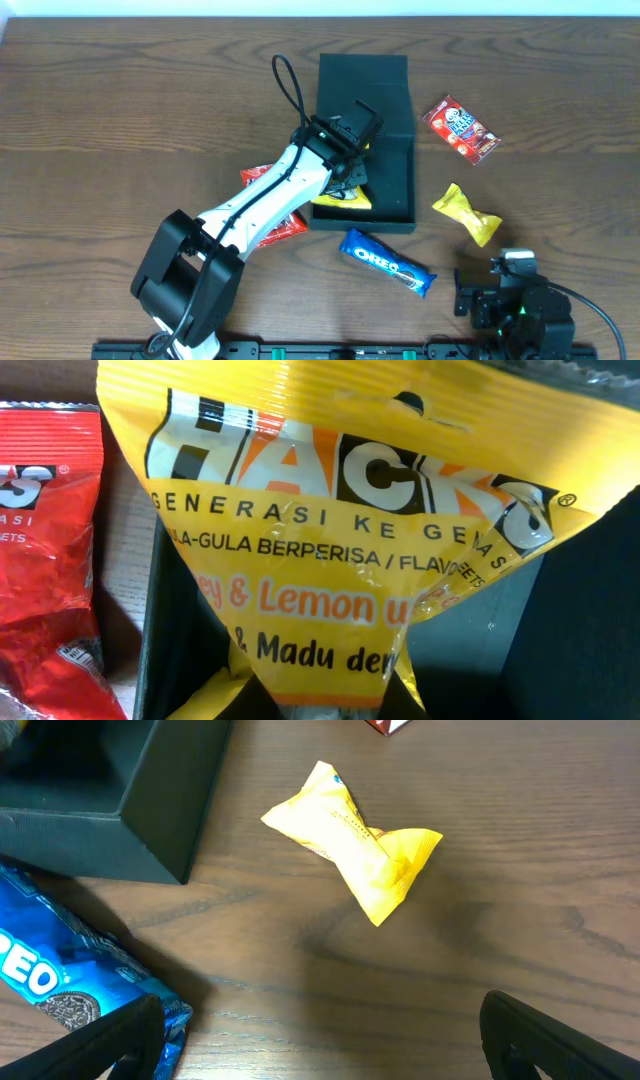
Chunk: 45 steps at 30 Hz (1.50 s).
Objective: Pack container
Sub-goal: 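Carry the yellow bag over the black box and release inside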
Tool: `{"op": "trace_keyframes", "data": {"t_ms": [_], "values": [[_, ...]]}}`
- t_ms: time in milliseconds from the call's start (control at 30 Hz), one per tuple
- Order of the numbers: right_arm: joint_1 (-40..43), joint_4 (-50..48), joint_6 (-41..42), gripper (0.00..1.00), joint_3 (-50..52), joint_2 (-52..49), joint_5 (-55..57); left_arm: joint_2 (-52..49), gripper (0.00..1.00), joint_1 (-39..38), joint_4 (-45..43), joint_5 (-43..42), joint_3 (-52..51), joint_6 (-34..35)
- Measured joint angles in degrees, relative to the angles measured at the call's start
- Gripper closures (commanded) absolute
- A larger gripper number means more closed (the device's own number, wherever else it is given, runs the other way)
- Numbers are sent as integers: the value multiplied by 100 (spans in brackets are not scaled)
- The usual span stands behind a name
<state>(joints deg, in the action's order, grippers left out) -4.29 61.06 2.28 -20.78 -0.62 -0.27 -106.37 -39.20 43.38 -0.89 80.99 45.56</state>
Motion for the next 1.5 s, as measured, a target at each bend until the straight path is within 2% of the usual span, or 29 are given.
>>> {"op": "trace_keyframes", "data": {"t_ms": [233,400,567,633,767,800,833,1167,1300,1500], "values": [[0,-2,0,1,0,0,0,0,59,0,4,2,0,-39],[0,-2,0,1,0,0,0,0,57,-2,-35,2,0,-42],[0,-2,0,1,0,0,0,0,46,-2,-22,4,87,-249],[0,-2,0,1,0,0,0,11,33,-4,26,44,343,-452],[0,-2,0,1,0,0,0,382,19,-24,424,555,581,-697],[0,-2,0,1,0,0,0,540,7,-24,540,708,592,-728],[0,-2,0,1,0,0,0,686,5,-24,656,841,597,-774],[0,-2,0,1,0,0,0,1858,5,-24,2044,1469,581,-793],[0,-2,0,1,0,0,0,2256,5,-24,2063,1504,-4,-599],[0,-2,0,1,0,0,2,2962,4,20,1600,1488,-1198,-396]]}}
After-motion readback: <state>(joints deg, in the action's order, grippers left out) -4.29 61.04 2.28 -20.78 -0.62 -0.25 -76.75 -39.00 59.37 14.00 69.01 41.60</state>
